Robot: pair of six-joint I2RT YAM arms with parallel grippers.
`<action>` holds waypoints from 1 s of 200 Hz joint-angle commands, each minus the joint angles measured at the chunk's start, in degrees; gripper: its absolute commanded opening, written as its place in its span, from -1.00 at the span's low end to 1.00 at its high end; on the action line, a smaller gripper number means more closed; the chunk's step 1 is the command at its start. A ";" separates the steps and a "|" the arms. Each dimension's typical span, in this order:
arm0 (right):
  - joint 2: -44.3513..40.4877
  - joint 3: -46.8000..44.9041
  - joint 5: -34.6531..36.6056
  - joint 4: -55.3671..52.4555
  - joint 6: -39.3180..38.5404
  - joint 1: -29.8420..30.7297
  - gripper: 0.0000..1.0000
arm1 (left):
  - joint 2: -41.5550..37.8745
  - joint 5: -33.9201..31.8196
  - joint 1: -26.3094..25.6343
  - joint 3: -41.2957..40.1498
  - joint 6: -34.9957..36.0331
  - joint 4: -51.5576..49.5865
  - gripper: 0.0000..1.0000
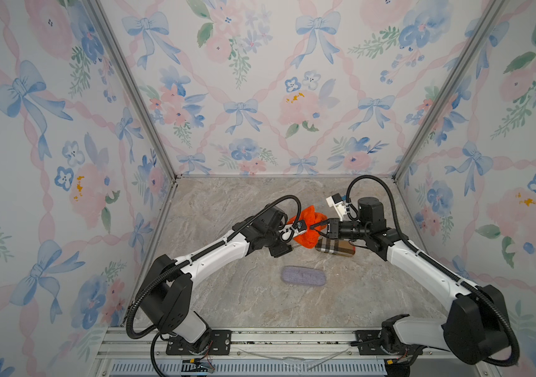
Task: Wipe the eyeglass case
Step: Wipe the dirt from the eyeglass case.
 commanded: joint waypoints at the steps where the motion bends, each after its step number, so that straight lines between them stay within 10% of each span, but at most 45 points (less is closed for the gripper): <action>1: 4.89 -1.45 -0.57 3.99 2.78 2.73 -1.00 | -4.73 4.10 -1.08 -0.24 -3.56 9.63 -0.34; 74: 2.39 8.52 3.65 -24.51 -15.36 -1.98 -1.00 | -10.04 0.17 -1.02 -4.50 -4.21 12.73 -0.32; 125: 5.61 5.22 5.25 -10.22 -5.42 8.83 -1.00 | -11.94 1.55 -1.02 -5.17 -6.07 16.34 -0.33; 200: -0.96 7.74 7.53 -23.51 -14.59 -2.88 -1.00 | -15.66 2.38 0.43 -6.45 -7.67 15.76 -0.32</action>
